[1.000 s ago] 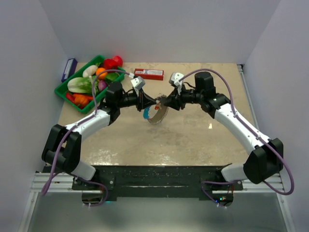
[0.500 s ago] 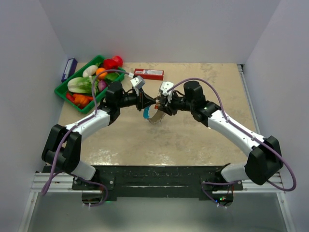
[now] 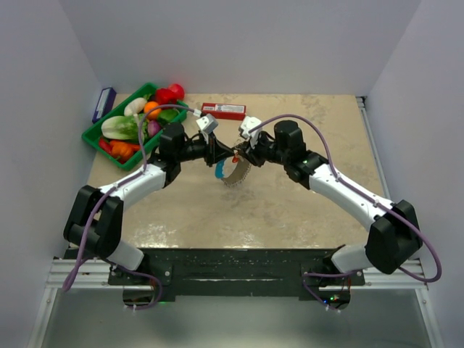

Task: Remove the keys from the keyring

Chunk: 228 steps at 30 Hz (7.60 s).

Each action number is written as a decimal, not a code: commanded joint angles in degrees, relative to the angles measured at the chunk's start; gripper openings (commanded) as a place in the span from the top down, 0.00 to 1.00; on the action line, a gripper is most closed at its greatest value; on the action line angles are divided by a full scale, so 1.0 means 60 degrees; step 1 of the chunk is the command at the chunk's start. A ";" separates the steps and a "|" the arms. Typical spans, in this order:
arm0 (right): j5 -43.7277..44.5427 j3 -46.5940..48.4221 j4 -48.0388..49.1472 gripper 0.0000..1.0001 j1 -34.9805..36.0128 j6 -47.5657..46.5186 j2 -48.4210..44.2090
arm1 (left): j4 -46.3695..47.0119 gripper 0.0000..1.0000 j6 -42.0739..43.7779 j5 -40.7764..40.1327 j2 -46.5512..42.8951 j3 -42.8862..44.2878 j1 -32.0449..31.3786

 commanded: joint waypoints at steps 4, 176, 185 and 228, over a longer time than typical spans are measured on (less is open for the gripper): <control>0.0010 0.0173 0.0400 0.84 0.0109 -0.0040 0.0047 | 0.0477 1.00 -0.0100 0.0099 0.0027 0.0201 -0.0008; -0.0053 0.0057 0.0164 0.62 0.0343 -0.0642 -0.0026 | -0.0885 1.00 0.1028 -0.0897 -0.0500 0.0802 -0.0023; 0.1196 0.0130 0.0707 0.61 0.0724 -0.0363 0.0384 | -0.0914 1.00 0.1028 -0.0926 -0.0485 0.0831 -0.0023; 0.5019 -0.0427 0.2026 0.92 0.1940 -0.0333 0.0971 | -0.0914 1.00 0.1160 -0.0897 -0.0544 0.0787 -0.0023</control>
